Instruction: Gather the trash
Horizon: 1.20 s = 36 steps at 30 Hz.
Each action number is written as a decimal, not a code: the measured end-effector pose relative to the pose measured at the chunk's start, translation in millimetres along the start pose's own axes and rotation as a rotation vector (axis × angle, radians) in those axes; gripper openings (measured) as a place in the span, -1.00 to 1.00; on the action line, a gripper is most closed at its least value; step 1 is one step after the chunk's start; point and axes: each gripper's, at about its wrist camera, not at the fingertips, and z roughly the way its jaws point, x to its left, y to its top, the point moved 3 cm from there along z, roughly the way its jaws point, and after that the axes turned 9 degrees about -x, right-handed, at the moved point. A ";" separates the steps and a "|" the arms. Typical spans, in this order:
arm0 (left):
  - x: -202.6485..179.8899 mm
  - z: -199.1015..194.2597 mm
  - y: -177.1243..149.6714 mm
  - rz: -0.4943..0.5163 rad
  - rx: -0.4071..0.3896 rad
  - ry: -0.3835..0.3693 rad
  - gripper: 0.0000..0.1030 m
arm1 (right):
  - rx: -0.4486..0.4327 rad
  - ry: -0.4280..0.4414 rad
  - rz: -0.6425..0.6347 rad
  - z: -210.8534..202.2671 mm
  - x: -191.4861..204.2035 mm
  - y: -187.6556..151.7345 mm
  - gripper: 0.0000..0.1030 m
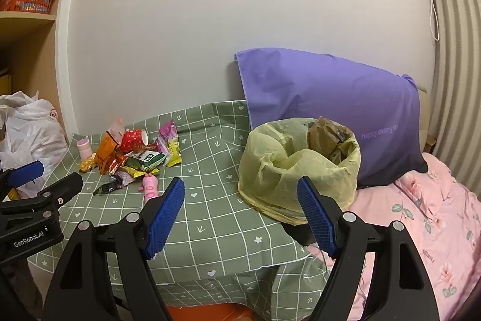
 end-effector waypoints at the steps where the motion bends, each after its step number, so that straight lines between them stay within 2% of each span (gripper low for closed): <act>1: 0.1 -0.1 -0.1 -0.001 0.000 0.000 0.60 | 0.001 0.000 -0.001 0.0 0.2 0.0 0.43; 36: 0.7 0.5 -0.3 -0.008 0.002 -0.002 0.60 | 0.014 0.001 0.006 1.3 -2.1 -2.8 0.42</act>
